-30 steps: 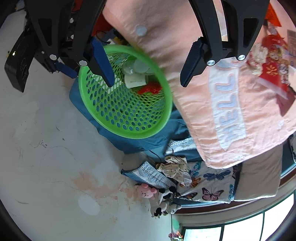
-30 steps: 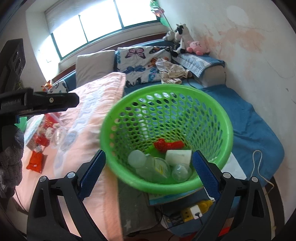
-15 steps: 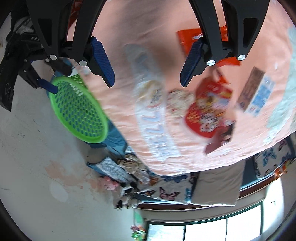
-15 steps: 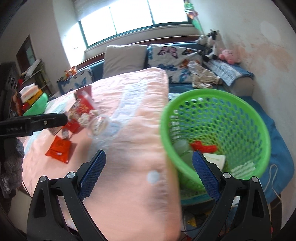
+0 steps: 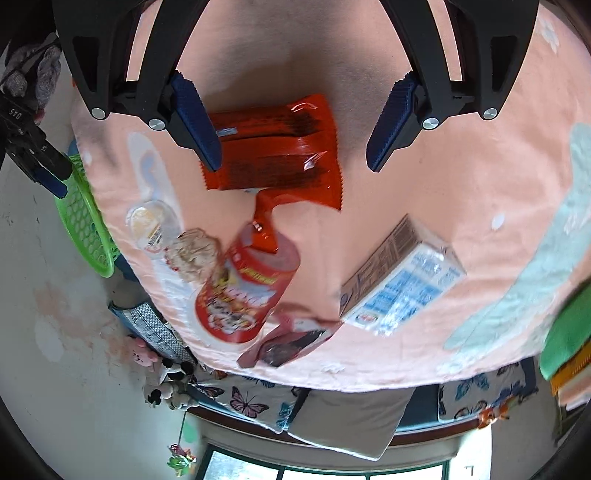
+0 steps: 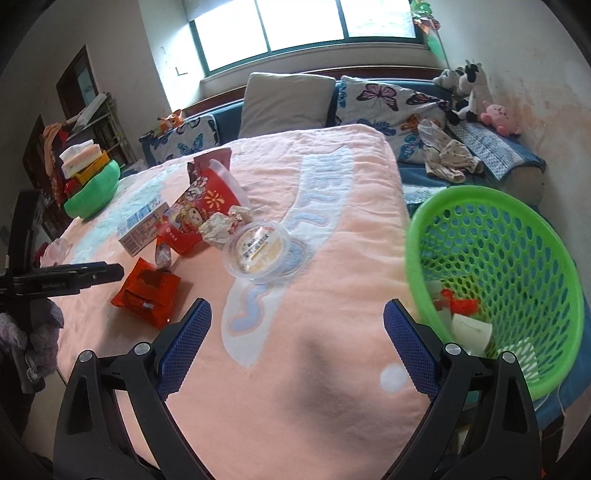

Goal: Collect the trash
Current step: 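Move both grippers back over the bed toward the yogurt cup and wrappers, then grasp the sealed yogurt cup with the right gripper while the left gripper grasps the orange wrappers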

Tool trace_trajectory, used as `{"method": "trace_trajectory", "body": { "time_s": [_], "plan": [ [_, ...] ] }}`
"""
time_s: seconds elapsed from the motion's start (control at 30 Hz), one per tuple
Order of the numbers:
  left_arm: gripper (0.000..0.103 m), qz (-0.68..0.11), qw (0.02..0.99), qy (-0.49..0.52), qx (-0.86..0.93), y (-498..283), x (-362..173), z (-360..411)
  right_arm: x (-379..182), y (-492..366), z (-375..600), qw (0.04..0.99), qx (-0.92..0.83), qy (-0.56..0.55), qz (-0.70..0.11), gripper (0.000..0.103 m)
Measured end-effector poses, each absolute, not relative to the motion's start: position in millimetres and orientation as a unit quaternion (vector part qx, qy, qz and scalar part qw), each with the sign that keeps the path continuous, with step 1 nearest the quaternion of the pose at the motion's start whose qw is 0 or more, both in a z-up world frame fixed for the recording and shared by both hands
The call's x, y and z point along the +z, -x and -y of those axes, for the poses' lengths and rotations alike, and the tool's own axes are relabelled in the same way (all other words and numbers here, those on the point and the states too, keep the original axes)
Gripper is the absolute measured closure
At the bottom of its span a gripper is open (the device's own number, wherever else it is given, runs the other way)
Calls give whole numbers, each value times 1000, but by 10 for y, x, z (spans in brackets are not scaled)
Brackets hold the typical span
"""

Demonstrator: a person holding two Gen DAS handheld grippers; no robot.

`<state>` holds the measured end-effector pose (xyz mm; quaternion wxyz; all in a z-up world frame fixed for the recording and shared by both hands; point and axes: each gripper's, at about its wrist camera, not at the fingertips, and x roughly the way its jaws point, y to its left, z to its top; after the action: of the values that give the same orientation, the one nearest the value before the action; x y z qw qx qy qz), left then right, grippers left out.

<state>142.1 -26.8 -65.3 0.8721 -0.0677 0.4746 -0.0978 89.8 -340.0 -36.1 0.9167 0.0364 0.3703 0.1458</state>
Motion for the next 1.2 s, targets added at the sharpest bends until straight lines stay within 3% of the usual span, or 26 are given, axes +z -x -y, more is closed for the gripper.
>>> {"method": "trace_trajectory", "body": {
  "time_s": [0.5,0.8,0.97,1.2],
  "plan": [
    [31,-503,849,103,-127,-1525,-1001,133,-509,-1154,3067,904,161,-17,-396,9],
    [56,-486,861,82,-129,-1443,-946,157,-556,-1233,2954,899,170,-12,-403,9],
    [78,-477,866,76,-132,-1405,-916,173,-563,-1263,2927,899,171,-10,-403,9],
    [97,-458,874,85,-134,-1329,-782,111,-587,-1307,2884,898,172,-6,-404,9]
  ]
}}
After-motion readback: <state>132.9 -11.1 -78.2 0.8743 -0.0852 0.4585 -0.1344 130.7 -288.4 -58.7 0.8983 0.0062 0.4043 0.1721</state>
